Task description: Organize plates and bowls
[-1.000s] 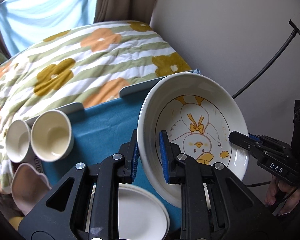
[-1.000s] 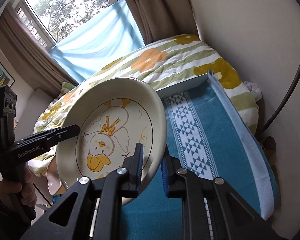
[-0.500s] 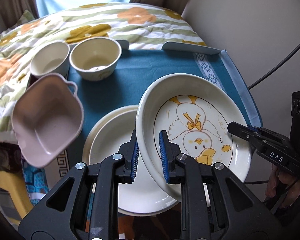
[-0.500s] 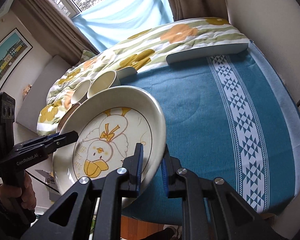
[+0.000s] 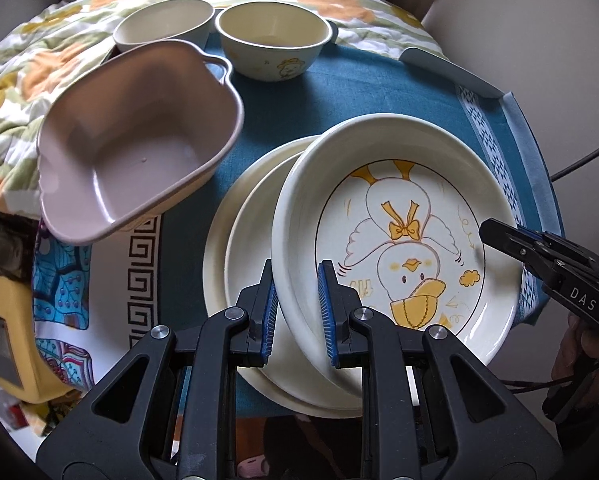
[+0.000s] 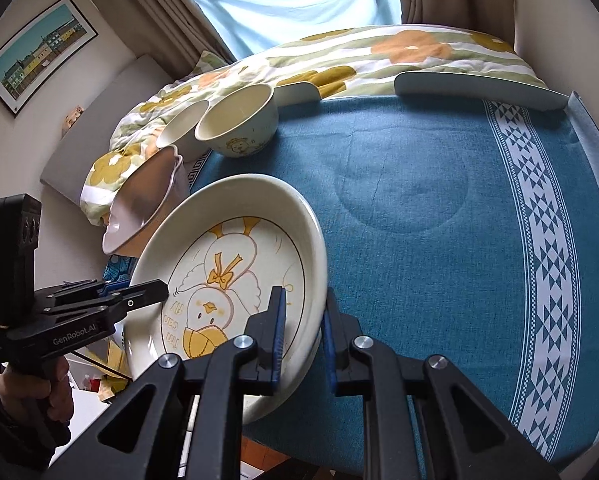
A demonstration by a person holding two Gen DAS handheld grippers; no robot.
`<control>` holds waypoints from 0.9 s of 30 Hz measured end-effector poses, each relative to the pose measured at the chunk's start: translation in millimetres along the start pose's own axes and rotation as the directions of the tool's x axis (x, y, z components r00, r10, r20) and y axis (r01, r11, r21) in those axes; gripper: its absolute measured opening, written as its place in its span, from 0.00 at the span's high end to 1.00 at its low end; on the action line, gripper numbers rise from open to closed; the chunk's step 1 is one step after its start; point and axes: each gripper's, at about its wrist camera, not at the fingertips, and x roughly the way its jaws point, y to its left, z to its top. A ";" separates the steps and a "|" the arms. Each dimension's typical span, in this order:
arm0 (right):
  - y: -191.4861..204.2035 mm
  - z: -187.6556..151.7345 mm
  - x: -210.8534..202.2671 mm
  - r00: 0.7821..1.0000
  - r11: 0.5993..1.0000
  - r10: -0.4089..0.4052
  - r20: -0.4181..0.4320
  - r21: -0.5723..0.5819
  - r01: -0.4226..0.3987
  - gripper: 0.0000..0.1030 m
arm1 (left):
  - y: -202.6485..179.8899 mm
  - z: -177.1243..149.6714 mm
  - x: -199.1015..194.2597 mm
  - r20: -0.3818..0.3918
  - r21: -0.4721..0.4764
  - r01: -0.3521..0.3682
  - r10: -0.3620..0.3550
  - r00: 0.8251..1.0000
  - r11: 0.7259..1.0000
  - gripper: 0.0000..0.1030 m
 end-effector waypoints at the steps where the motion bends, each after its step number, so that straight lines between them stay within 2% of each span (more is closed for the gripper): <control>1: 1.6 0.2 1.9 1.000 1.000 0.002 -0.006 -0.006 -0.002 0.85 | 1.8 -0.6 1.1 -0.001 -0.007 -0.005 0.005 1.000 1.000 0.84; 12: 11.9 2.5 12.3 0.999 0.997 -0.030 -0.041 -0.074 0.027 0.85 | 0.9 -0.3 13.6 -0.032 0.013 -0.084 0.085 0.996 0.996 0.84; 22: 12.8 2.3 16.5 0.997 0.994 -0.048 -0.055 -0.099 0.043 0.85 | -10.7 2.1 14.6 -0.015 0.078 -0.167 0.168 0.986 0.983 0.84; 27: 10.9 1.0 17.7 0.997 0.996 -0.047 -0.063 -0.083 0.041 0.85 | -19.2 -0.2 13.8 0.008 0.123 -0.224 0.225 0.974 0.967 0.84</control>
